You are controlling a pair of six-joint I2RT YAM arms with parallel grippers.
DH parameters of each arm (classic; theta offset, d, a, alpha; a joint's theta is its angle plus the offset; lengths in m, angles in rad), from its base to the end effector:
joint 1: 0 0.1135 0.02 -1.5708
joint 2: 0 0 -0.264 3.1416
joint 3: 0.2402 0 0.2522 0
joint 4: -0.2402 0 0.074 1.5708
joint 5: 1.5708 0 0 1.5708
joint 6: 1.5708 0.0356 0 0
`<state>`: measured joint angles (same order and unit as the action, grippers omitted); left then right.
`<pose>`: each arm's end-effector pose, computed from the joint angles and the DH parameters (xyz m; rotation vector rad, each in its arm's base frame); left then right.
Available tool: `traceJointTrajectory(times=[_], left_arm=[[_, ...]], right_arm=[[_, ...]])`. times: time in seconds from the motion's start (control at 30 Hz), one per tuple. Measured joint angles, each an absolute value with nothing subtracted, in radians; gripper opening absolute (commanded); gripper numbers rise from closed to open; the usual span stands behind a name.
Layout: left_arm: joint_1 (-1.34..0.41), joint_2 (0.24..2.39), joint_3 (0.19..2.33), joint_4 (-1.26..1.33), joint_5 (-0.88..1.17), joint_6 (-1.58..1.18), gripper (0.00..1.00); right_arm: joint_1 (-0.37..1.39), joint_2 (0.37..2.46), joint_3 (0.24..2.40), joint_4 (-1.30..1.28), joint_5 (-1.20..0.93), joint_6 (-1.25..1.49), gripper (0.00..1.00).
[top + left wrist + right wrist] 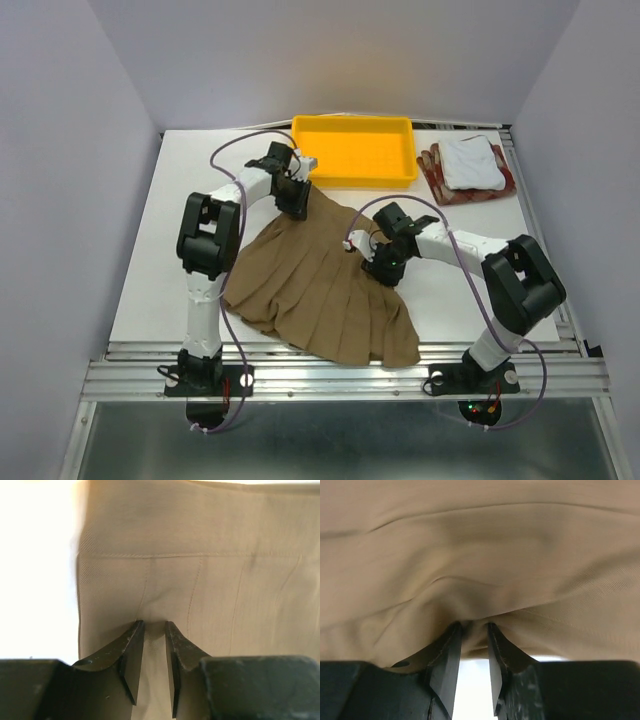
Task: Fold and stack the skirts
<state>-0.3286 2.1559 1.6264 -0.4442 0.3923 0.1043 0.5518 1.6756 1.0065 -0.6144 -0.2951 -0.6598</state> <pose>0.4382 -0.1638 0.1732 0.6949 2.4393 -0.5871 0.2565 0.1701 0.1675 -1.6519 2.2785 0.3956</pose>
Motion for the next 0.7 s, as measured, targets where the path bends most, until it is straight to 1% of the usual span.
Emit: traceJointTrajectory(times=[0.13,0.23,0.3,0.4,0.5,0.6,0.7], left_arm=[[-0.390,2.288,1.842,-0.476,0.393,0.115,0.37],[-0.456,2.372,1.982,-0.477,0.393,0.134,0.48],[-0.484,2.386,2.008,-0.472,0.392,0.143,0.51],[-0.525,2.381,2.011,-0.467,0.391,0.145,0.52],[-0.519,2.352,1.997,-0.459,0.389,0.136,0.52],[-0.467,2.226,1.886,-0.448,0.383,0.126,0.53],[-0.414,2.039,1.734,-0.439,0.366,0.131,0.52]], right_arm=[[0.605,1.670,1.006,-0.689,-0.418,-0.580,0.38],[0.616,1.644,1.017,-0.725,-0.476,-0.521,0.39],[0.610,1.617,1.048,-0.729,-0.479,-0.490,0.39],[0.563,1.588,1.129,-0.721,-0.456,-0.479,0.39],[0.480,1.586,1.207,-0.692,-0.430,-0.482,0.39],[0.404,1.588,1.238,-0.662,-0.393,-0.511,0.39],[0.397,1.614,1.232,-0.645,-0.364,-0.543,0.39]])
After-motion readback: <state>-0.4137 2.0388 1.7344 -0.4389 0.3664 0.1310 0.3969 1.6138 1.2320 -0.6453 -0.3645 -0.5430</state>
